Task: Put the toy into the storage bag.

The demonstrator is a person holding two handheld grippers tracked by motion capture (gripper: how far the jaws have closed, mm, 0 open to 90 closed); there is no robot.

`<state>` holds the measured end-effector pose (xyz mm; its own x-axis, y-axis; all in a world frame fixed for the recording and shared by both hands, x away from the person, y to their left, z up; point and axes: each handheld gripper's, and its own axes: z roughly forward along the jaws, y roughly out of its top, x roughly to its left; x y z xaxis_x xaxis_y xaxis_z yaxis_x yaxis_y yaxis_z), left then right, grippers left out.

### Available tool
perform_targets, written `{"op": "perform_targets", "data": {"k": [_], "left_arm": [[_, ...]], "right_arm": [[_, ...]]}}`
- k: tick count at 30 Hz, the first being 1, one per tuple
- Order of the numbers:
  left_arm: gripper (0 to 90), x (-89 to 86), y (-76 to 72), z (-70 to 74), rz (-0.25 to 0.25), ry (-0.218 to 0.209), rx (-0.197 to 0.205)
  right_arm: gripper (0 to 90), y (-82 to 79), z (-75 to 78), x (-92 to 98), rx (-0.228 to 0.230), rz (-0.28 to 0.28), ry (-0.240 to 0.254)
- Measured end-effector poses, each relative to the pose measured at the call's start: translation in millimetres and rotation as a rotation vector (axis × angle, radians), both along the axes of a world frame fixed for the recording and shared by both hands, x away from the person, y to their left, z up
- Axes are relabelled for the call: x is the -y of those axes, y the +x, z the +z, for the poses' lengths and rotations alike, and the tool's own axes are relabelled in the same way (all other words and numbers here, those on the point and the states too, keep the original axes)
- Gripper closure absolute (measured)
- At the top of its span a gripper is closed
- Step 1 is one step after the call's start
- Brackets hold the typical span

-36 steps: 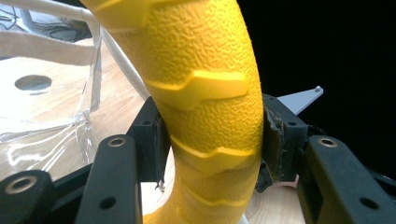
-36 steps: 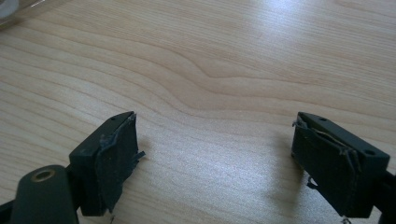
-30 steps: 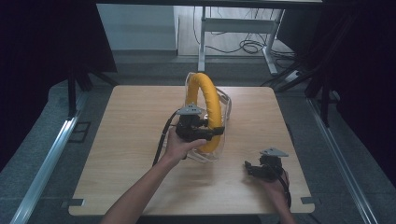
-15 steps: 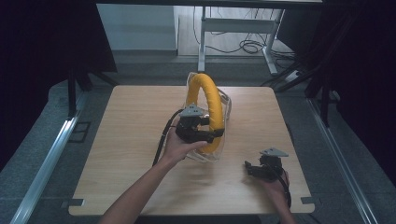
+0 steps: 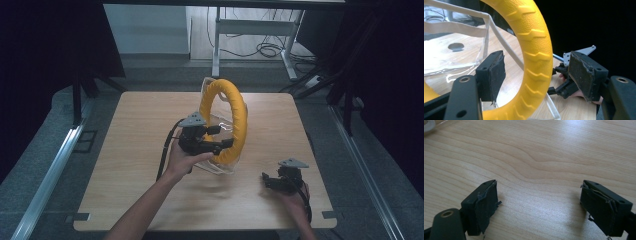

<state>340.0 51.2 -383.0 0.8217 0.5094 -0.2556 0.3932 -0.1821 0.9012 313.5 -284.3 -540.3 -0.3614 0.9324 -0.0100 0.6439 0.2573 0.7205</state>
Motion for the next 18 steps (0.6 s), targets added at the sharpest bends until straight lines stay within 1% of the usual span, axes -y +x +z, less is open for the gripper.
{"op": "perform_targets", "data": {"k": [3, 5, 8, 14, 18], "left_arm": [[30.2, -7.9, -3.4, 0.6, 0.010, -0.001, -0.006], [30.2, -13.1, -5.5, 0.3, 0.013, 0.005, -0.003], [30.2, -21.1, -9.7, -0.8, 0.027, 0.026, 0.010], [30.4, -42.1, -19.4, -8.7, 0.053, 0.029, 0.007], [30.4, -54.7, -27.4, -13.6, 0.085, 0.044, 0.008]], "right_arm": [[14.7, 0.0, 0.0, 0.0, 0.000, 0.000, 0.000], [14.7, 0.0, 0.0, 0.0, 0.000, 0.000, -0.001], [14.7, 0.0, 0.0, 0.0, 0.000, 0.000, -0.001], [14.7, -0.1, 0.2, 0.0, -0.002, 0.000, -0.002], [14.7, -0.1, 0.2, -0.1, -0.002, -0.001, 0.000]]}}
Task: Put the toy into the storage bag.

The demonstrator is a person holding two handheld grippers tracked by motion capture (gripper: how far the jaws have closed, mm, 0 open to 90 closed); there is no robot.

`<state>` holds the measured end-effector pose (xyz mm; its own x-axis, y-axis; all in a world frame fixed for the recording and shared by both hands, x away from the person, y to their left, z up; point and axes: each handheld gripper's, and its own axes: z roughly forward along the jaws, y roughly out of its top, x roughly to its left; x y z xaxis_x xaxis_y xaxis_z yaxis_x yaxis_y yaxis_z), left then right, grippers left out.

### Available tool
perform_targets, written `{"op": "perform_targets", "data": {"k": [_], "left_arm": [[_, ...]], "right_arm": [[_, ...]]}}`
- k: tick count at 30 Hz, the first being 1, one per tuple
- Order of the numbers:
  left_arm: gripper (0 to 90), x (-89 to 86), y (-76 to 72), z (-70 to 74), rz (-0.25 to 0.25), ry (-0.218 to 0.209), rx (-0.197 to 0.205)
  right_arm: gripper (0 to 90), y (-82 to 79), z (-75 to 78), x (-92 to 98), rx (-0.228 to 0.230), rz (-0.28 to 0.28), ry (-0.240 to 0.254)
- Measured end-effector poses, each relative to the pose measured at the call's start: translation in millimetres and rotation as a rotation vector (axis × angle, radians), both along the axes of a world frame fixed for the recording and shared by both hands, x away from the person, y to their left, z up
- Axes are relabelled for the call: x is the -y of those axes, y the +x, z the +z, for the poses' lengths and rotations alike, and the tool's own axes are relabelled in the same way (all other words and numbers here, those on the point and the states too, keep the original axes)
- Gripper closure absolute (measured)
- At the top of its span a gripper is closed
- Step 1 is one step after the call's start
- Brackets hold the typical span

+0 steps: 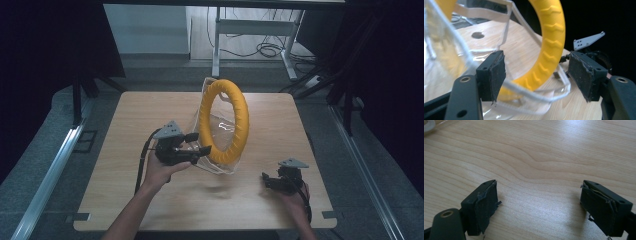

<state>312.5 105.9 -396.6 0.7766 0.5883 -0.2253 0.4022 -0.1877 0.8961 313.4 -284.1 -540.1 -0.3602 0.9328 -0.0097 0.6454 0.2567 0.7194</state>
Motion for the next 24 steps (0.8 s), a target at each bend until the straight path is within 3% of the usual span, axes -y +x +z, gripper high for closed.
{"op": "perform_targets", "data": {"k": [5, 10, 15, 24], "left_arm": [[30.4, -16.0, -9.0, -7.0, 0.049, 0.027, -0.003], [31.7, -31.3, -16.5, -18.7, 0.107, 0.006, -0.012], [31.8, -44.5, -21.1, -29.6, 0.149, 0.016, -0.031], [32.6, -58.5, -25.5, -36.7, 0.182, 0.030, -0.040]], "right_arm": [[14.6, 0.0, -0.1, -0.2, 0.000, -0.002, 0.001], [14.6, 0.0, -0.1, -0.2, 0.000, -0.002, 0.001], [14.6, 0.0, -0.1, -0.2, 0.000, -0.001, 0.001], [14.5, 0.0, -0.1, -0.2, 0.001, -0.002, 0.000]]}}
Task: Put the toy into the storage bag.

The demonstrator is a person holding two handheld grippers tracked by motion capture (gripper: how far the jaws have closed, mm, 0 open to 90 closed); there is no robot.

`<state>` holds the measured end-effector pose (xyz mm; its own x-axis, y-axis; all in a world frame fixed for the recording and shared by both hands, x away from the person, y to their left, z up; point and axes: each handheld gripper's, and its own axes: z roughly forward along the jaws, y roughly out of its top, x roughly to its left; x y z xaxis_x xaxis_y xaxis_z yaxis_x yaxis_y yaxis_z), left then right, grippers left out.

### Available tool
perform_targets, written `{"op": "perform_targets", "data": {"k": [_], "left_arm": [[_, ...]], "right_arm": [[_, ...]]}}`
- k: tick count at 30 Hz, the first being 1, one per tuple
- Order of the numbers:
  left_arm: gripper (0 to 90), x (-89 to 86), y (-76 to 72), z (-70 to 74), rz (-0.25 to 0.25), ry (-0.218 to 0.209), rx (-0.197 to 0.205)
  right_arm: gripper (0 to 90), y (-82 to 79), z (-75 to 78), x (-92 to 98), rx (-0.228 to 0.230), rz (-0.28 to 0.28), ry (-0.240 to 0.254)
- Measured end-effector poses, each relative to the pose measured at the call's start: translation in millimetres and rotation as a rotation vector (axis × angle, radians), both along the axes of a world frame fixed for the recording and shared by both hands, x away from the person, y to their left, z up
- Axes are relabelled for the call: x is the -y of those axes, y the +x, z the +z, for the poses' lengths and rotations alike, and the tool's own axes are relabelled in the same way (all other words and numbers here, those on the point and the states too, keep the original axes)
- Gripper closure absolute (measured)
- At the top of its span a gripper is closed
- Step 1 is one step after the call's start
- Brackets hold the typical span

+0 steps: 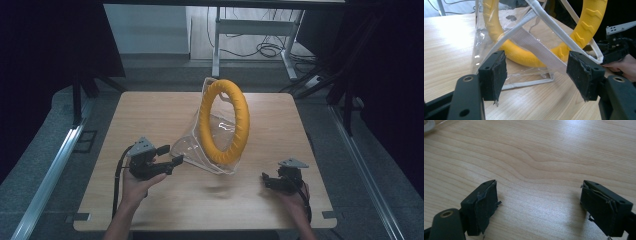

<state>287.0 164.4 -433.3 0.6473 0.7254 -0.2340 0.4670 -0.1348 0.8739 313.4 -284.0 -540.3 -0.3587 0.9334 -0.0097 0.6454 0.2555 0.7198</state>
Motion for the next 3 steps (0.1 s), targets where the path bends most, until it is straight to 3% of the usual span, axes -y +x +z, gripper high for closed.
{"op": "perform_targets", "data": {"k": [3], "left_arm": [[32.6, -0.2, -0.4, -1.6, -0.002, 0.000, -0.004]], "right_arm": [[14.5, 0.0, 0.0, 0.0, 0.000, 0.000, 0.000]]}}
